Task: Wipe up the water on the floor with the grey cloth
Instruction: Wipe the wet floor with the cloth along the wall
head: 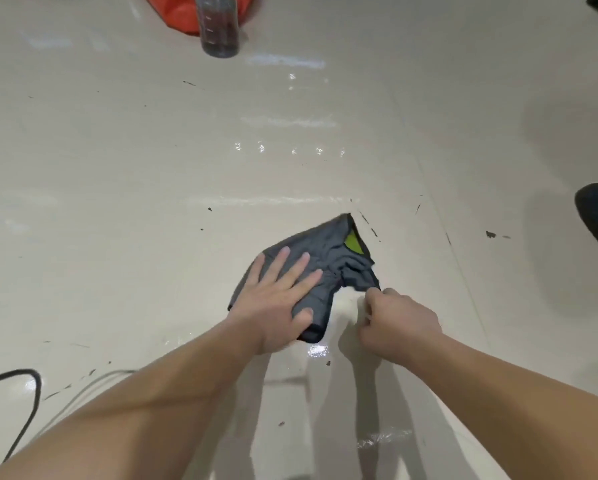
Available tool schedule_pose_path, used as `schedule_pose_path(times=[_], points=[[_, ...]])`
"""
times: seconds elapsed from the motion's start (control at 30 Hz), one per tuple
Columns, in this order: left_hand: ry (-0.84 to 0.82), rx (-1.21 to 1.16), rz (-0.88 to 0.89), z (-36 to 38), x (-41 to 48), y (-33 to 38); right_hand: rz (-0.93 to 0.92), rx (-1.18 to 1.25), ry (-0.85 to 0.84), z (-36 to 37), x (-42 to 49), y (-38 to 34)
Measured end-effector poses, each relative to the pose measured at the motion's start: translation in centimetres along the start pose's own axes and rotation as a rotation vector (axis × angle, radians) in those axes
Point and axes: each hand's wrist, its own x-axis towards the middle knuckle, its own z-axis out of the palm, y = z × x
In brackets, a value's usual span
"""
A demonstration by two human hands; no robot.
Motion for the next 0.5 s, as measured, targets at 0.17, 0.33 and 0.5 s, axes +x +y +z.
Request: schedule_pose_path(times=[0.17, 0.33, 0.5], points=[[0.124, 0.017, 0.077, 2.9, -6.1, 1.1, -0.100, 0.034, 0.052, 0.4, 0.4, -3.7], [0.065, 0.096, 0.500, 5.3, -12.5, -1.2, -0.156, -0.158, -0.090, -0.3, 0.2, -6.8], [0.151, 0.048, 0.016, 4.1, -15.2, -9.7, -0.236, -0.021, -0.039, 0.7, -0.1, -8.9]])
